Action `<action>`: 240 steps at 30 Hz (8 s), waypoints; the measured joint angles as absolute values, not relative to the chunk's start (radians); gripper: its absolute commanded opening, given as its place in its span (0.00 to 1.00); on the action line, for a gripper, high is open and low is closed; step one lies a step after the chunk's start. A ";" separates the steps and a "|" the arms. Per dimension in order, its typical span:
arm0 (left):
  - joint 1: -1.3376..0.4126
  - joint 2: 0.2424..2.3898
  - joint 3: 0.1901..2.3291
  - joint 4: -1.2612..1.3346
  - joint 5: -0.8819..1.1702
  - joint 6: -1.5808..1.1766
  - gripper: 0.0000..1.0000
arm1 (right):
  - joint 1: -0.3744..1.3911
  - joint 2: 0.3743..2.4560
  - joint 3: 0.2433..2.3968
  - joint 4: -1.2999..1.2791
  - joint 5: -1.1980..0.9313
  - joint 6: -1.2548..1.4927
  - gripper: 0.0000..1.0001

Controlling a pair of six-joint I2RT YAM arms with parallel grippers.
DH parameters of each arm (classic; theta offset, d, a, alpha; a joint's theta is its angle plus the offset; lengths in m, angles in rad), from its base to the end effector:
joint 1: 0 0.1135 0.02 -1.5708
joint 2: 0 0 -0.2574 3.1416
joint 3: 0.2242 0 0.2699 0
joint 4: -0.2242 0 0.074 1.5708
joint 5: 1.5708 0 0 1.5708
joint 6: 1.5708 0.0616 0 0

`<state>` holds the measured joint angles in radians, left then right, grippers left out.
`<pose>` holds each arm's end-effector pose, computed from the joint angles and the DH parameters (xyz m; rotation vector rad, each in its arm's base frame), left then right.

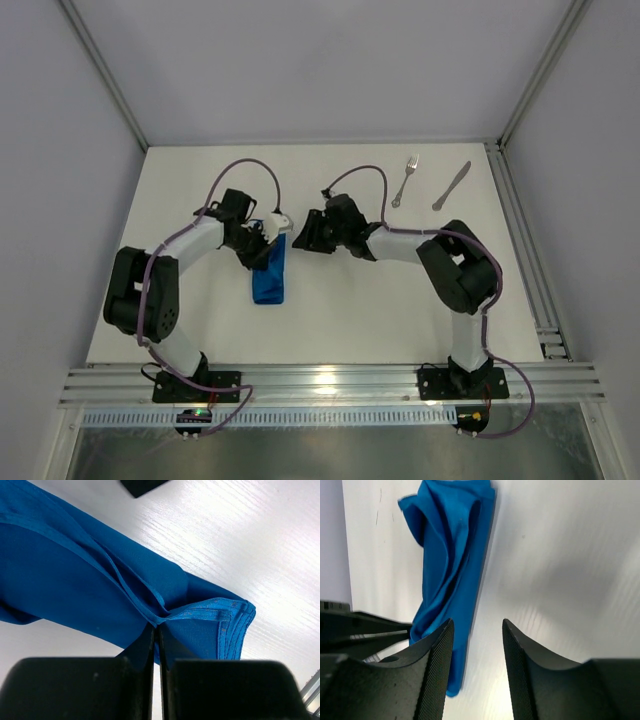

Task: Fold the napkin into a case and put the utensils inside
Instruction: Stuff the top corner of the smaller-rectangle-folded napkin into the folded napkin.

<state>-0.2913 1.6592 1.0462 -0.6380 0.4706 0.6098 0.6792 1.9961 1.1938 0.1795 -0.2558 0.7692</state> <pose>0.3110 -0.1224 0.1452 1.2693 2.3843 -0.5699 0.3487 0.3016 0.1226 -0.0499 2.3903 1.0406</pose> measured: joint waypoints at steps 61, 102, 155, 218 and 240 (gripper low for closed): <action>-0.228 1.570 1.020 -0.740 0.468 0.638 0.75 | 0.878 2.123 1.047 0.750 -0.259 0.877 0.04; -0.231 1.584 0.901 -0.466 0.361 0.593 0.08 | 0.914 1.891 0.941 0.592 -0.018 0.926 0.40; -0.233 1.591 0.939 -0.619 0.433 0.870 0.20 | 1.006 2.069 0.863 1.047 0.138 0.950 0.50; -0.258 1.602 1.083 -0.888 0.554 0.991 0.74 | 0.953 2.161 0.879 1.091 0.095 0.941 0.04; -0.296 1.646 0.978 -0.594 0.392 0.814 0.65 | 0.953 2.161 0.879 1.091 0.095 0.941 0.04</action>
